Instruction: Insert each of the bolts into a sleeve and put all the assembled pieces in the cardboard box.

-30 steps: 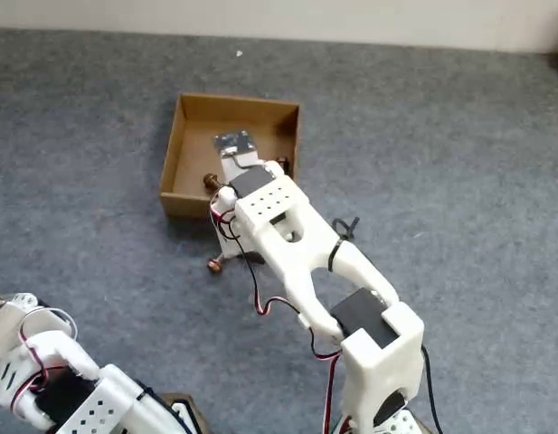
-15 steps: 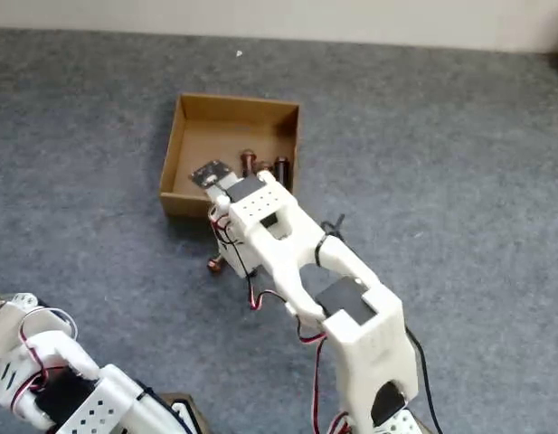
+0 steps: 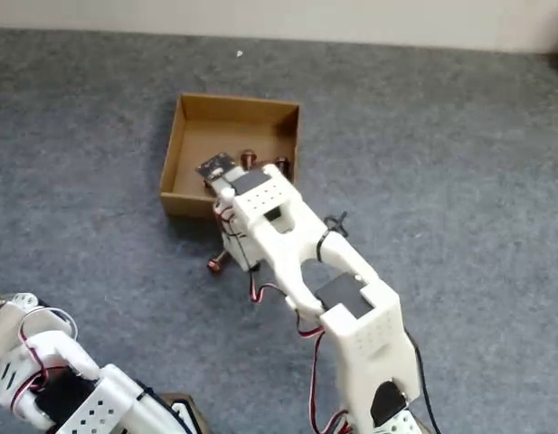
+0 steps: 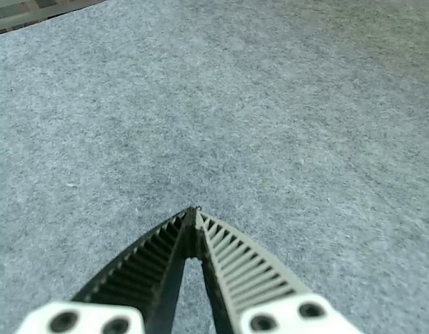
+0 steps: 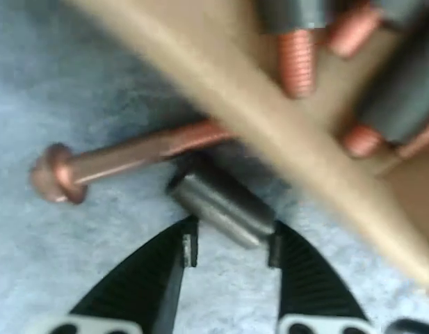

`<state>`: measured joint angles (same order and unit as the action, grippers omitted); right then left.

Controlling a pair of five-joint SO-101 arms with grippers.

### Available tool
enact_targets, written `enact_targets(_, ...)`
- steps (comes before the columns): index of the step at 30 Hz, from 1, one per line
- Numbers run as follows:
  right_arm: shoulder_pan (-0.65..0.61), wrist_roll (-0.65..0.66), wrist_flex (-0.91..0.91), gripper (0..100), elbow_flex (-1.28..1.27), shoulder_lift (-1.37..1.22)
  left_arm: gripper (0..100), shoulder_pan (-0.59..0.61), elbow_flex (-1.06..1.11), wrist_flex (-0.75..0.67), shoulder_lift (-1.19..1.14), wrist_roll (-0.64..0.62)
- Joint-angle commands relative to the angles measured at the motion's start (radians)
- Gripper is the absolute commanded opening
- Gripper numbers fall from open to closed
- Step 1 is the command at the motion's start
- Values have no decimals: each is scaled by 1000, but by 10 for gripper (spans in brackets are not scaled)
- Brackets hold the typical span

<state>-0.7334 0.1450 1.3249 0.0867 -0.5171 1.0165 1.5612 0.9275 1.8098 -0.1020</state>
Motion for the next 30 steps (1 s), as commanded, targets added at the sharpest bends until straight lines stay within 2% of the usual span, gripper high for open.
enact_targets(1, -56, 9, 33, 178, 12, 64, 11, 10, -8, -31, 4, 15)
enact_targets(24, -39, 72, 42, 178, 16, 180, 11, 10, -8, -31, 4, 15)
enact_targets(30, -30, 124, 139, 178, 18, 182, 11, 10, -8, -31, 4, 15)
